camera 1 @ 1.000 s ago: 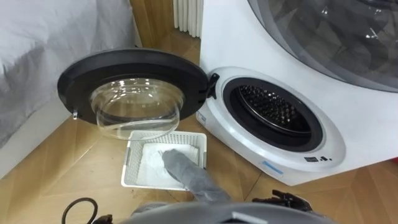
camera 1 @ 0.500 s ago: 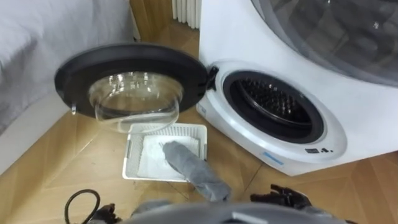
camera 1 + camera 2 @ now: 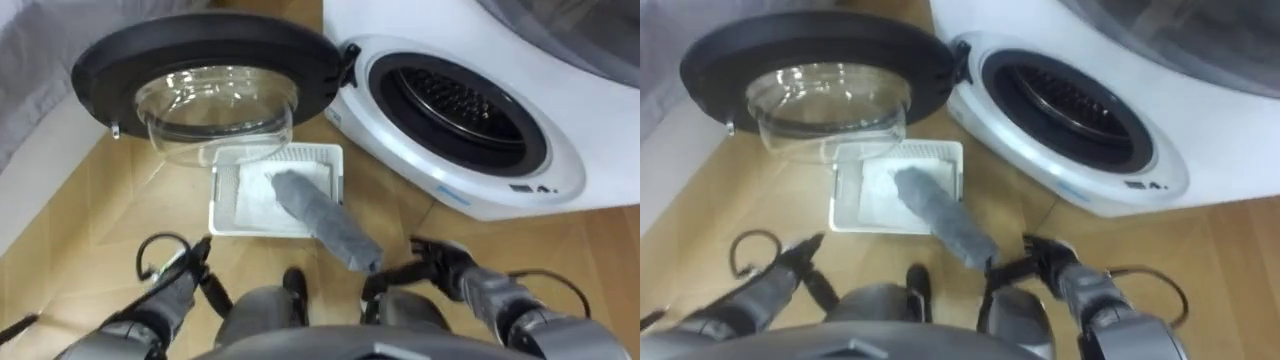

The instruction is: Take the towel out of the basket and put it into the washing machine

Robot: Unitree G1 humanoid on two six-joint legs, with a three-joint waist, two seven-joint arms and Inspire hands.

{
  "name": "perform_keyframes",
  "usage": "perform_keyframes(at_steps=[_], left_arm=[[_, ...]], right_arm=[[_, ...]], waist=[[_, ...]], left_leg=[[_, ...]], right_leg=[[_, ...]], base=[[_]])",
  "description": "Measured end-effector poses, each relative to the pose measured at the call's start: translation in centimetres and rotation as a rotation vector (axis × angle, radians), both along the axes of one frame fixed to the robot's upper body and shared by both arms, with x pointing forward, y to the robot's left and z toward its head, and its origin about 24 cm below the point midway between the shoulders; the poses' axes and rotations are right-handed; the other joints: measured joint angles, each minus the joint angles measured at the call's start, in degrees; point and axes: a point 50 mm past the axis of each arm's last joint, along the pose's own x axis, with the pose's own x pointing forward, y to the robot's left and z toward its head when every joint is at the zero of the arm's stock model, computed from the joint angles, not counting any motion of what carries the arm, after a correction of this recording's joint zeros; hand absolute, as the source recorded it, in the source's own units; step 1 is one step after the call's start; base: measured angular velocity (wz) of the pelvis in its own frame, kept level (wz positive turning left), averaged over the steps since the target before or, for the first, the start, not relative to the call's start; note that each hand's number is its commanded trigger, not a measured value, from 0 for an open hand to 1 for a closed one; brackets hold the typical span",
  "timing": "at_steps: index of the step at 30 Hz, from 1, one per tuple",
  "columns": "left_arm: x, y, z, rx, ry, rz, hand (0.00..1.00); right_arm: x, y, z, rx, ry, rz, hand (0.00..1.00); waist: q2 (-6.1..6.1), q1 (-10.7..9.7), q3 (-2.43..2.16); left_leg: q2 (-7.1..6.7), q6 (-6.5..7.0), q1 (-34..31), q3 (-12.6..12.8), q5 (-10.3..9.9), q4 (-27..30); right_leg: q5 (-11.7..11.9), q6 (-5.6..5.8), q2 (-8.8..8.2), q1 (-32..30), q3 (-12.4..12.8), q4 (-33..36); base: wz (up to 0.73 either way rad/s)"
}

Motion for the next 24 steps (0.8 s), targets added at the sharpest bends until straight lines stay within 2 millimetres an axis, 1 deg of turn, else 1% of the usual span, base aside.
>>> perform_keyframes(at_steps=[1,3,4,5,7,9,10,12,16,18,19,21,22,24], left_arm=[[0.6,-0.2,0.2,0.002,-0.018,-0.009,0.00],[3.0,-0.9,1.3,0.019,-0.094,-0.065,0.00],[4.1,-1.5,1.8,0.018,-0.134,-0.091,0.00],[4.6,-1.8,2.1,0.015,-0.153,-0.106,0.00],[6.5,-3.5,3.1,0.005,-0.230,-0.155,0.00],[7.4,-4.7,3.7,-0.005,-0.272,-0.204,0.00],[8.2,-5.4,4.2,-0.006,-0.305,-0.236,0.00],[8.9,-6.3,4.8,-0.008,-0.340,-0.268,0.00],[10.0,-6.7,5.7,0.047,-0.410,-0.356,0.00],[10.9,-7.0,6.7,0.080,-0.472,-0.407,0.00],[11.1,-7.2,6.9,0.086,-0.486,-0.419,0.00],[11.7,-8.0,7.6,0.100,-0.536,-0.460,0.00],[11.8,-8.2,7.8,0.104,-0.550,-0.475,0.00],[12.3,-8.8,8.4,0.123,-0.590,-0.523,0.00]], right_arm=[[0.4,0.1,0.2,0.000,-0.014,0.002,0.00],[1.7,0.9,0.7,-0.003,-0.056,0.033,0.00],[2.0,1.1,0.8,-0.012,-0.065,0.049,0.00],[2.1,1.2,0.9,-0.019,-0.069,0.059,0.00],[2.9,1.8,1.3,-0.032,-0.099,0.091,0.00],[3.4,2.3,1.5,-0.038,-0.125,0.115,0.00],[3.7,2.7,1.7,-0.040,-0.140,0.127,0.00],[4.1,3.1,2.0,-0.042,-0.163,0.145,0.00],[5.5,3.9,3.0,-0.031,-0.238,0.157,0.00],[6.7,4.7,4.0,-0.033,-0.300,0.183,0.00],[6.9,4.8,4.1,-0.036,-0.310,0.189,0.00],[7.7,5.3,4.8,-0.032,-0.343,0.194,0.00],[7.9,5.4,5.0,-0.029,-0.356,0.197,0.00],[8.7,6.0,5.7,-0.025,-0.402,0.223,0.00]], waist=[[-0.02,-0.1,0.14],[-0.11,-0.3,1.01],[-0.01,-0.3,1.15],[0.00,-0.2,1.17],[0.00,-0.2,1.31],[-0.06,-0.3,1.38],[-0.05,-0.6,1.42],[-0.09,-0.9,1.47],[0.01,-1.6,1.56],[0.16,-1.9,1.63],[0.17,-1.9,1.64],[0.18,-1.9,1.66],[0.18,-2.0,1.66],[0.17,-3.0,1.66]], left_leg=[[-0.02,0.03,-1.2,0.0,0.0,0.7],[0.01,0.22,-5.4,-0.6,0.1,2.9],[0.05,0.28,-7.4,-0.9,0.1,4.0],[0.11,0.30,-8.6,-0.9,0.1,4.7],[0.22,0.46,-12.9,-0.9,0.0,7.2],[0.50,0.52,-15.8,-0.8,0.0,8.8],[0.57,0.52,-17.6,-0.7,-0.1,9.9],[0.67,0.50,-20.3,-0.5,-0.1,11.7],[2.15,0.39,-26.2,0.5,-1.2,16.7],[3.05,0.18,-30.7,0.6,-1.9,20.1],[3.26,0.15,-31.7,0.7,-2.2,21.1],[3.42,-0.14,-35.0,0.7,-3.2,24.7],[3.44,-0.19,-35.7,0.7,-3.4,25.5],[3.46,-0.43,-38.8,0.7,-3.8,28.0]], right_leg=[[-0.1,-0.01,-0.09,-1.1,0.0,0.6],[-0.1,-0.13,-0.22,-5.1,0.1,2.7],[-0.3,-0.41,-0.18,-6.7,0.2,3.2],[-0.4,-0.57,-0.15,-7.7,0.3,3.6],[-0.6,-0.94,-0.27,-12.2,0.6,6.4],[-0.8,-1.38,-0.32,-15.4,1.0,8.4],[-0.9,-1.55,-0.28,-17.3,1.4,9.6],[-1.2,-1.97,-0.42,-20.2,1.8,11.8],[-2.0,-2.98,-0.48,-26.5,2.3,16.3],[-2.5,-3.60,-0.04,-31.1,2.7,19.6],[-2.7,-3.79,-0.01,-32.1,2.8,20.5],[-3.8,-4.35,-0.07,-35.5,3.0,24.4],[-4.1,-4.40,-0.09,-36.4,3.2,25.4],[-5.1,-4.71,-0.18,-39.8,3.9,28.7]], base=[[0.11],[0.08],[0.11],[0.06],[0.00],[-0.05],[-0.07],[-0.03],[-0.11],[-0.15],[-0.07],[-0.02],[0.00],[0.07]])
